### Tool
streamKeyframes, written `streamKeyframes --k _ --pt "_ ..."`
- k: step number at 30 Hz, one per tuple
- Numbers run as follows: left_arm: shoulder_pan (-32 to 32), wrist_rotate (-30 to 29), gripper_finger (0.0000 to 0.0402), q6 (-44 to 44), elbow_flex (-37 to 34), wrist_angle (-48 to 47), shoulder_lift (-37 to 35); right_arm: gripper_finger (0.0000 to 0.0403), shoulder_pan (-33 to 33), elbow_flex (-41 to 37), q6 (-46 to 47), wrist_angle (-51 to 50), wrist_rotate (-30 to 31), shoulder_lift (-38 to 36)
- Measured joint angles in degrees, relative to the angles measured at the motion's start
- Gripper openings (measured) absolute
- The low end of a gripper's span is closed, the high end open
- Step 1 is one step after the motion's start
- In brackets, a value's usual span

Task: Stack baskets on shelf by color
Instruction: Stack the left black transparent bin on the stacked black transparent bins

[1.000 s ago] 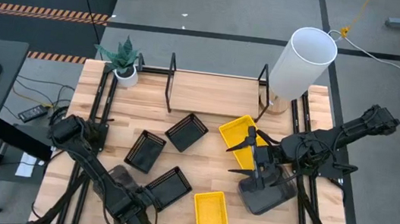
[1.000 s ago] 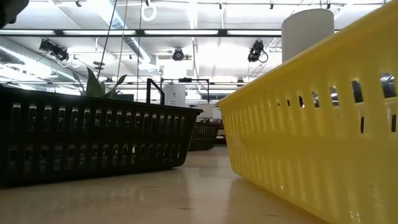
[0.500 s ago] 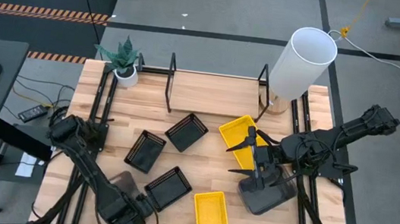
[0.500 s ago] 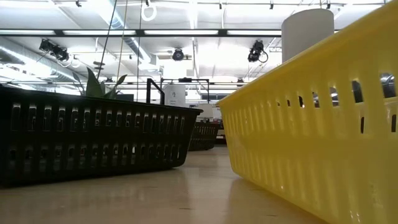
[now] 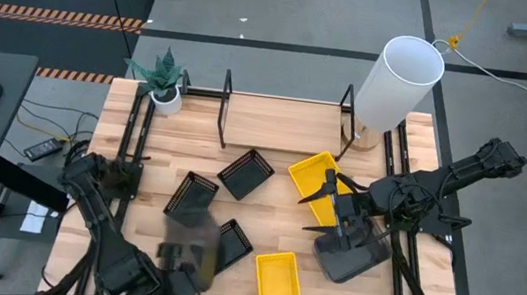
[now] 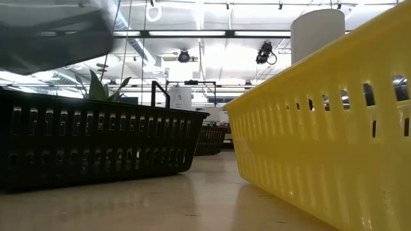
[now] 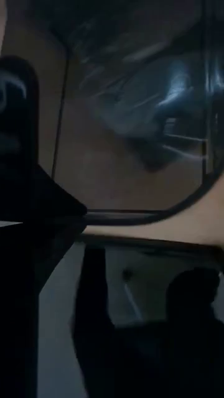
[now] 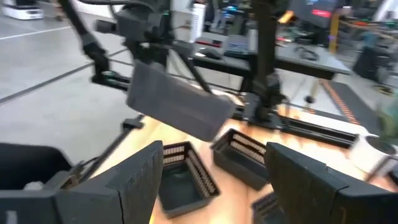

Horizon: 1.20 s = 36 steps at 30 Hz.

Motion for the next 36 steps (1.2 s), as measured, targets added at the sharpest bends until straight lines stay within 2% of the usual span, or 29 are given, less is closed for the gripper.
streamKeyframes --k 7,10,13,19,27,36 --pt "3.2 -15.0 0.0008 31.2 -3.0 10.3 0.1 0.0279 0.3 -1.3 2.4 -2.7 -2.6 -6.1" --pt "6.9 -18.5 0.0006 41.6 -3.1 16.0 0.9 0.0275 1.0 -2.7 5.4 -4.7 -2.7 -9.3" --pt "11.5 -17.6 0.0006 51.7 -3.2 22.9 2.1 0.0271 2.3 -3.3 9.4 -7.5 -1.2 -13.4" --pt "19.7 -8.5 0.0006 65.2 -3.1 33.4 5.1 0.0270 5.2 -3.4 12.0 -9.2 5.4 -23.2" --pt "26.4 -3.3 0.0007 79.9 -3.1 50.4 9.0 0.0270 5.6 -3.4 12.5 -7.7 5.1 -33.0" --pt "29.9 -1.9 0.0007 89.2 -3.1 64.4 15.4 0.0270 5.6 -3.4 9.5 -2.7 4.8 -40.4"
